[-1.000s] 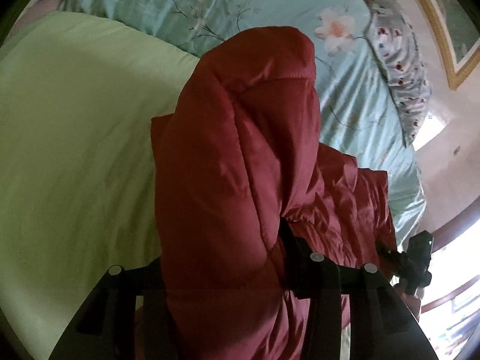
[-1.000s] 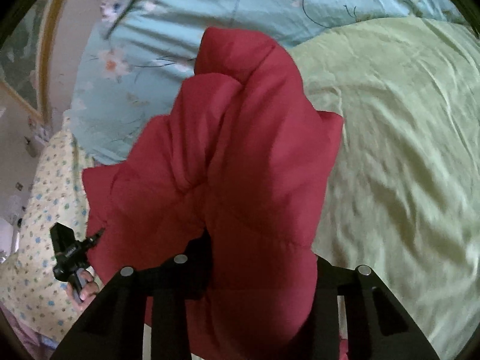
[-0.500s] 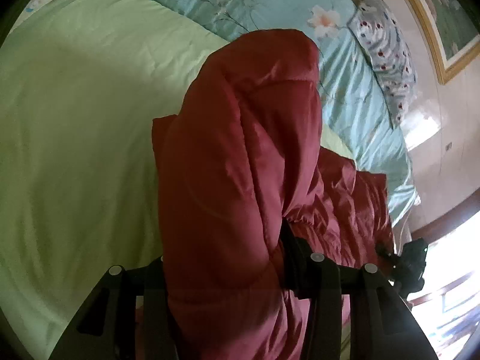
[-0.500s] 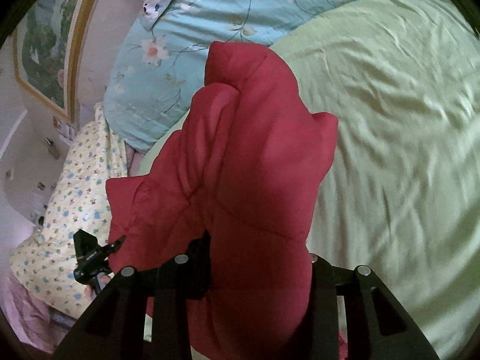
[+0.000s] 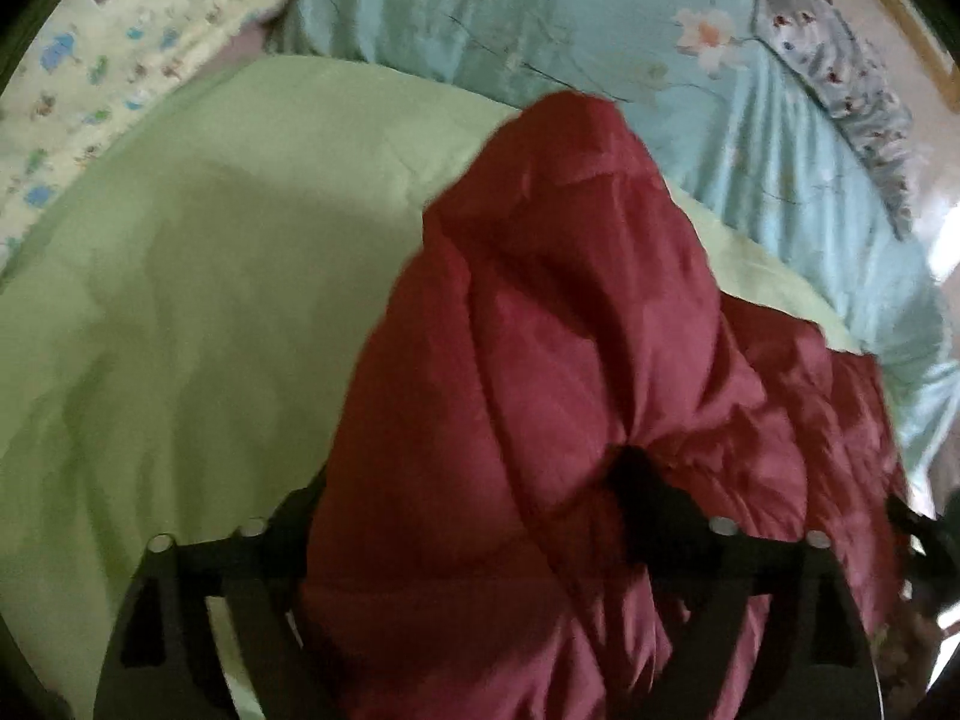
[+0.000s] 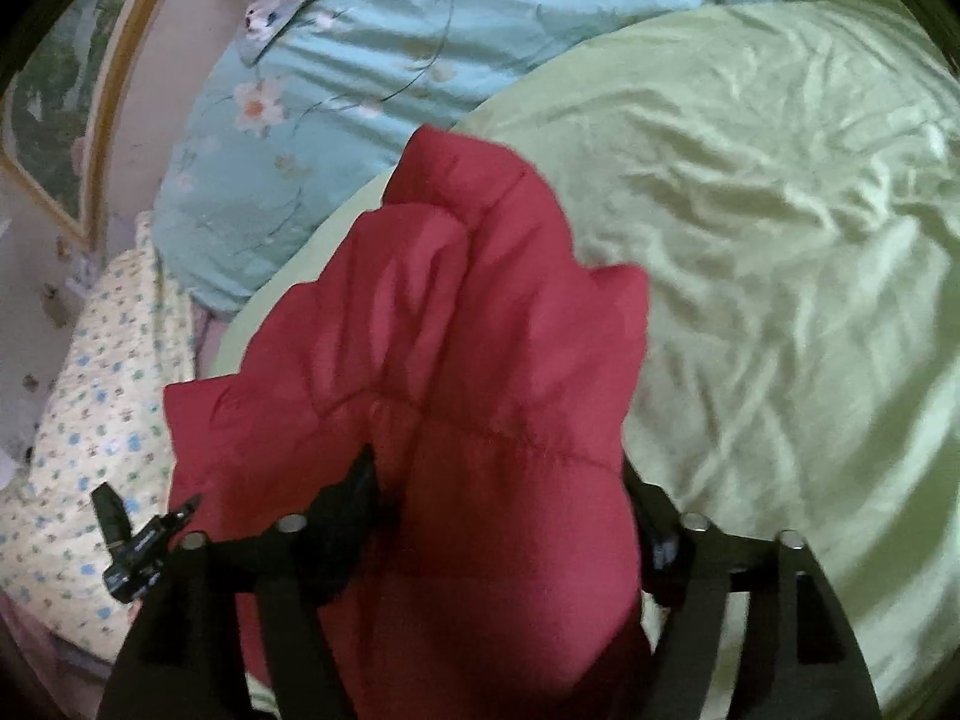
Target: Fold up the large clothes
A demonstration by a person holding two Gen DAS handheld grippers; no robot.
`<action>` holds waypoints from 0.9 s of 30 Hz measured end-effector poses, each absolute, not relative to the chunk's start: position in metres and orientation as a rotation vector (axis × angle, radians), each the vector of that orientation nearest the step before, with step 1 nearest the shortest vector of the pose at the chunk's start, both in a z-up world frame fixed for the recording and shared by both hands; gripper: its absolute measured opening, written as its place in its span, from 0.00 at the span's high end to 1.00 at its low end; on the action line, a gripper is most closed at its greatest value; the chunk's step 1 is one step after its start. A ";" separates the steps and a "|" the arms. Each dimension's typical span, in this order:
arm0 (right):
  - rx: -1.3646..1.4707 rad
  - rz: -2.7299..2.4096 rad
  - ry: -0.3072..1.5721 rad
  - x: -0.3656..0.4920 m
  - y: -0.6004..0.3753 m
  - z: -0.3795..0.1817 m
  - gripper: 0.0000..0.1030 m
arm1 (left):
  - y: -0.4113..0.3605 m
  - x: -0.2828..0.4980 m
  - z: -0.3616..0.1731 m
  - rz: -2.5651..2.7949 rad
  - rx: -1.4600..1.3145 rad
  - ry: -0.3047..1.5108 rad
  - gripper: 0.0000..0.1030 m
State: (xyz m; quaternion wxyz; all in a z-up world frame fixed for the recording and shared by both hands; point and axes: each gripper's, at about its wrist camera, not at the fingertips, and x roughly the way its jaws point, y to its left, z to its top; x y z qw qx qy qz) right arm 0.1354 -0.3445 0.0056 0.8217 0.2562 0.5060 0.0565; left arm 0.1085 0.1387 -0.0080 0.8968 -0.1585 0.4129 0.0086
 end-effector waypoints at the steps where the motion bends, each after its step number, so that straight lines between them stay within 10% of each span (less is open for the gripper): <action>1: 0.550 0.111 1.066 0.135 -0.346 0.007 0.25 | 0.138 0.106 -0.006 0.023 -0.331 0.852 0.13; 27: 0.519 -0.138 0.845 0.095 -0.371 0.041 0.15 | 0.076 0.004 0.047 -0.095 -0.192 0.746 0.11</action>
